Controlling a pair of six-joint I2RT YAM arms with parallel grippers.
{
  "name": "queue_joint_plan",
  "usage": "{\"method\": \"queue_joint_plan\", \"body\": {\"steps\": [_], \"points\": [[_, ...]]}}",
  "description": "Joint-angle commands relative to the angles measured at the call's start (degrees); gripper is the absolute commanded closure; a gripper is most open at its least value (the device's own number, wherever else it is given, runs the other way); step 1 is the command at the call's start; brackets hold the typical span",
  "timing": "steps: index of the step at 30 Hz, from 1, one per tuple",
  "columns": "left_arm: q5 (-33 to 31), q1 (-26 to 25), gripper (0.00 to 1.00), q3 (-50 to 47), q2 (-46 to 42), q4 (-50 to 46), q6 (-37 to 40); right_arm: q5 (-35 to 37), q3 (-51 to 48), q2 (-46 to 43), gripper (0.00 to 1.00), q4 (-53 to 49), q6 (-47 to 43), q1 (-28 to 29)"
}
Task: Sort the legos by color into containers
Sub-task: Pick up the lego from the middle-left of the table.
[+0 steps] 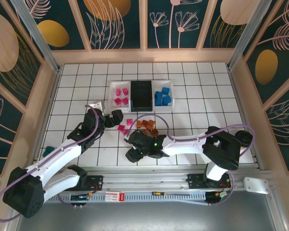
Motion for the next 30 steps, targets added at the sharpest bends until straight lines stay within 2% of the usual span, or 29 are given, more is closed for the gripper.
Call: {"method": "queue_joint_plan", "body": {"steps": [1, 7, 13, 17, 22, 25, 30], "points": [[-1.1, 0.0, 0.01, -0.4, -1.1, -1.1, 0.1, 7.2, 2.5, -1.6, 0.4, -4.7, 0.8, 0.4], [-1.8, 0.0, 0.01, -0.9, -1.8, -1.5, 0.2, 11.0, 1.9, 2.3, 0.38, -5.8, 2.2, 0.4], [-1.9, 0.0, 0.01, -1.4, -0.7, -1.0, -0.5, 5.6, 0.7, 4.1, 0.38, -1.2, 1.8, 1.5], [-1.7, 0.0, 0.01, -1.5, 0.0, -0.7, -1.0, 6.2, 2.8, 7.5, 0.39, -2.3, 1.0, 2.8], [-1.7, 0.1, 0.01, -1.5, 0.4, -0.9, -1.0, 7.4, 2.2, 8.4, 0.52, -1.3, 1.0, 3.2], [-1.5, 0.0, 0.01, -1.7, 0.9, -0.8, -1.1, 7.5, 1.2, 6.6, 0.65, 0.5, 0.6, 3.1], [-0.4, 0.0, 0.01, -1.7, 1.8, -0.4, -1.1, 7.9, 0.5, 2.4, 0.78, 2.5, -0.5, 1.9]]}}
